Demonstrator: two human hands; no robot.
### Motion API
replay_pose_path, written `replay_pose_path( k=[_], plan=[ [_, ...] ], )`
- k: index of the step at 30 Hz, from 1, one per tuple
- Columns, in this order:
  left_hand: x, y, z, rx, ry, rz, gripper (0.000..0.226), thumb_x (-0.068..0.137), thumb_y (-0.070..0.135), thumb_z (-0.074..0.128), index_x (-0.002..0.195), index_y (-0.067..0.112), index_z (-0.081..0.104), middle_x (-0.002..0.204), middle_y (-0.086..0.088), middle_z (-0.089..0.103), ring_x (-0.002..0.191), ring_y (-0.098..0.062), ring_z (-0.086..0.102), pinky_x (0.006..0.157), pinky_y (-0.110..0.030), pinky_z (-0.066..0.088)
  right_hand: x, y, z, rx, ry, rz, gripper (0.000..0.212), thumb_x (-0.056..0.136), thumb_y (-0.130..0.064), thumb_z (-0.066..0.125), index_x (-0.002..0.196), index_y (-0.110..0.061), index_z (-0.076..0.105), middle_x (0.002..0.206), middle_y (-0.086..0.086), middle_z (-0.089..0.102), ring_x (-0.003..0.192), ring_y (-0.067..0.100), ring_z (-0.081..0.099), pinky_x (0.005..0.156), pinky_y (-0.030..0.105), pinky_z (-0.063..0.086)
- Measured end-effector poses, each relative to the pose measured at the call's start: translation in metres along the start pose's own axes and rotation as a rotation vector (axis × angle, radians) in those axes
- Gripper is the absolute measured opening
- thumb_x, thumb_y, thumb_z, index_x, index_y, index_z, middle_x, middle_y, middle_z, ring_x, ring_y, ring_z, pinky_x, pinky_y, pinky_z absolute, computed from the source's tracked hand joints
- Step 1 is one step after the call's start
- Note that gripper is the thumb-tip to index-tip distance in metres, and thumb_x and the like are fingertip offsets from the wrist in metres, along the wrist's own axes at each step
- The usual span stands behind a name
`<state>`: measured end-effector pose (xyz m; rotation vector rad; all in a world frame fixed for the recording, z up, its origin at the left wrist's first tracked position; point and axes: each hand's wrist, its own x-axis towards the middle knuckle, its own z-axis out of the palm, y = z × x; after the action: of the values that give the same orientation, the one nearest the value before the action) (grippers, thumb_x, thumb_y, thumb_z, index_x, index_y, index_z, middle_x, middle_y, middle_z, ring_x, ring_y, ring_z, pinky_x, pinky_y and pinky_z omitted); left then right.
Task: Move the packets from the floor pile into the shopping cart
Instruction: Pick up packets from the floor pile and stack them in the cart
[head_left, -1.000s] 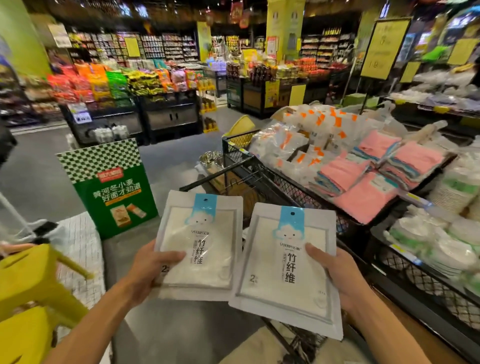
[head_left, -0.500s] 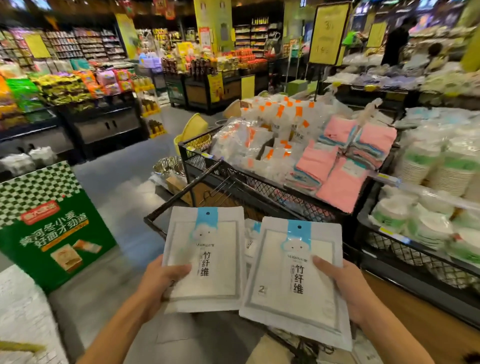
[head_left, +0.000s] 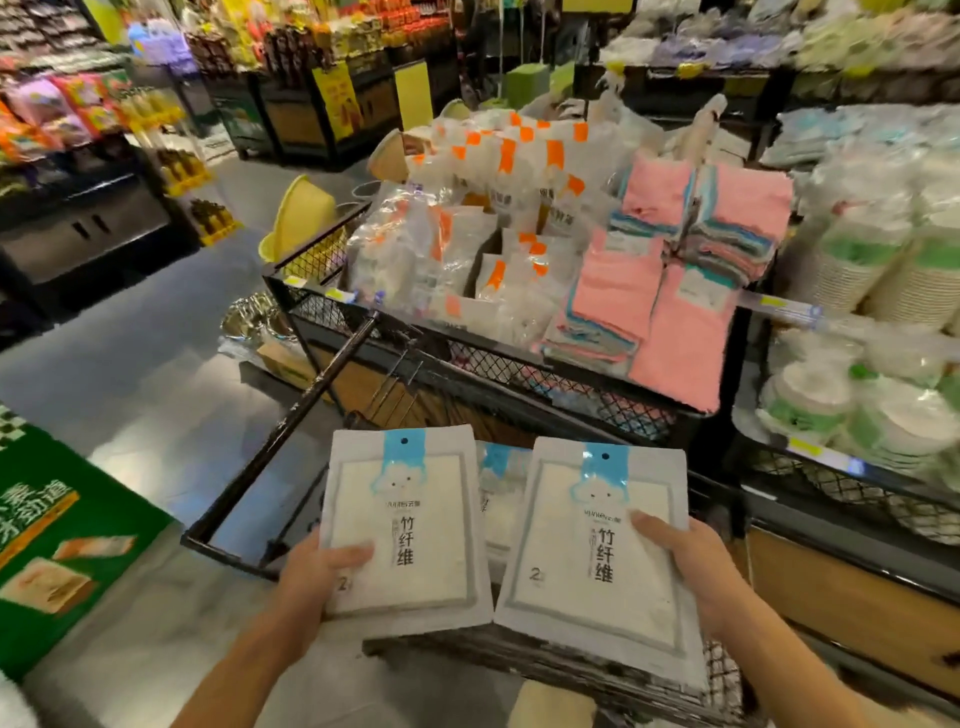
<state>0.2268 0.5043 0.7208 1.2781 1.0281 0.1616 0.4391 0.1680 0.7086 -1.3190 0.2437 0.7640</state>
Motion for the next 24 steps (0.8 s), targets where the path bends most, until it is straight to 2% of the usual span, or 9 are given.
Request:
replay_pose_path(
  k=[2, 4, 7, 11, 13, 15, 17, 22, 24],
  plan=[
    [0.030, -0.002, 0.009, 0.026, -0.028, -0.023, 0.039, 0.078, -0.002, 0.076, 0.115, 0.008, 0.068, 0.101, -0.016, 0.077, 0.092, -0.039, 0.075, 0.085, -0.054, 0.058, 0.016, 0.001, -0.004, -0.018, 0.068, 0.016, 0.026, 0.096, -0.008, 0.066, 0.121, -0.002, 0.066, 0.105, 0.023, 0.077, 0.090, 0.040, 0.076, 0.067, 0.046, 0.064],
    [0.063, -0.003, 0.017, 0.043, -0.063, -0.036, 0.031, 0.082, -0.003, 0.073, 0.110, 0.010, 0.069, 0.098, -0.014, 0.078, 0.089, -0.036, 0.075, 0.077, -0.046, 0.059, 0.032, 0.005, -0.005, -0.034, 0.126, 0.026, 0.028, 0.096, -0.007, 0.065, 0.123, -0.001, 0.065, 0.106, 0.023, 0.077, 0.092, 0.040, 0.076, 0.069, 0.045, 0.064],
    [0.116, -0.006, 0.025, 0.150, -0.179, -0.059, 0.033, 0.087, 0.005, 0.074, 0.118, 0.012, 0.066, 0.105, -0.011, 0.078, 0.094, -0.030, 0.076, 0.080, -0.047, 0.060, 0.051, 0.014, -0.004, -0.022, 0.216, 0.081, 0.032, 0.095, -0.007, 0.064, 0.127, -0.001, 0.064, 0.110, 0.025, 0.075, 0.100, 0.045, 0.073, 0.084, 0.053, 0.060],
    [0.175, -0.015, 0.035, 0.257, -0.310, -0.144, 0.031, 0.092, 0.010, 0.072, 0.122, 0.015, 0.065, 0.110, -0.008, 0.077, 0.102, -0.029, 0.073, 0.093, -0.054, 0.057, 0.073, 0.027, 0.003, 0.017, 0.352, 0.179, 0.036, 0.097, -0.010, 0.064, 0.132, -0.003, 0.060, 0.114, 0.025, 0.074, 0.104, 0.047, 0.072, 0.090, 0.061, 0.057],
    [0.202, -0.017, 0.044, 0.280, -0.361, -0.167, 0.027, 0.094, 0.012, 0.070, 0.120, 0.018, 0.065, 0.109, -0.005, 0.077, 0.100, -0.025, 0.072, 0.084, -0.044, 0.060, 0.088, 0.032, 0.008, -0.001, 0.379, 0.177, 0.034, 0.098, -0.011, 0.064, 0.132, -0.006, 0.060, 0.114, 0.023, 0.075, 0.102, 0.044, 0.073, 0.086, 0.058, 0.059],
    [0.228, -0.022, 0.055, 0.298, -0.379, -0.178, 0.025, 0.096, 0.012, 0.068, 0.119, 0.020, 0.063, 0.110, -0.003, 0.076, 0.096, -0.019, 0.072, 0.071, -0.030, 0.058, 0.106, 0.034, 0.015, -0.030, 0.401, 0.186, 0.031, 0.098, -0.012, 0.064, 0.129, -0.007, 0.061, 0.112, 0.021, 0.076, 0.100, 0.041, 0.075, 0.084, 0.056, 0.060],
    [0.252, -0.032, 0.067, 0.308, -0.380, -0.202, 0.027, 0.097, 0.009, 0.067, 0.121, 0.020, 0.061, 0.109, -0.001, 0.074, 0.095, -0.016, 0.071, 0.067, -0.026, 0.056, 0.126, 0.039, 0.021, -0.048, 0.436, 0.214, 0.029, 0.098, -0.012, 0.065, 0.126, -0.005, 0.062, 0.111, 0.021, 0.076, 0.100, 0.042, 0.074, 0.087, 0.058, 0.059],
    [0.298, -0.056, 0.100, 0.391, -0.424, -0.202, 0.033, 0.096, 0.011, 0.068, 0.125, 0.024, 0.059, 0.108, 0.008, 0.071, 0.101, -0.014, 0.068, 0.070, -0.024, 0.054, 0.189, 0.055, 0.019, -0.100, 0.458, 0.257, 0.024, 0.098, -0.013, 0.066, 0.121, -0.005, 0.065, 0.108, 0.019, 0.077, 0.098, 0.038, 0.076, 0.082, 0.054, 0.061],
    [0.317, -0.068, 0.107, 0.433, -0.404, -0.220, 0.038, 0.095, 0.011, 0.070, 0.131, 0.020, 0.059, 0.111, 0.005, 0.071, 0.102, -0.016, 0.067, 0.076, -0.027, 0.056, 0.215, 0.066, 0.016, -0.137, 0.458, 0.265, 0.024, 0.098, -0.012, 0.066, 0.120, -0.004, 0.066, 0.108, 0.017, 0.078, 0.099, 0.037, 0.076, 0.088, 0.057, 0.060]
  ],
)
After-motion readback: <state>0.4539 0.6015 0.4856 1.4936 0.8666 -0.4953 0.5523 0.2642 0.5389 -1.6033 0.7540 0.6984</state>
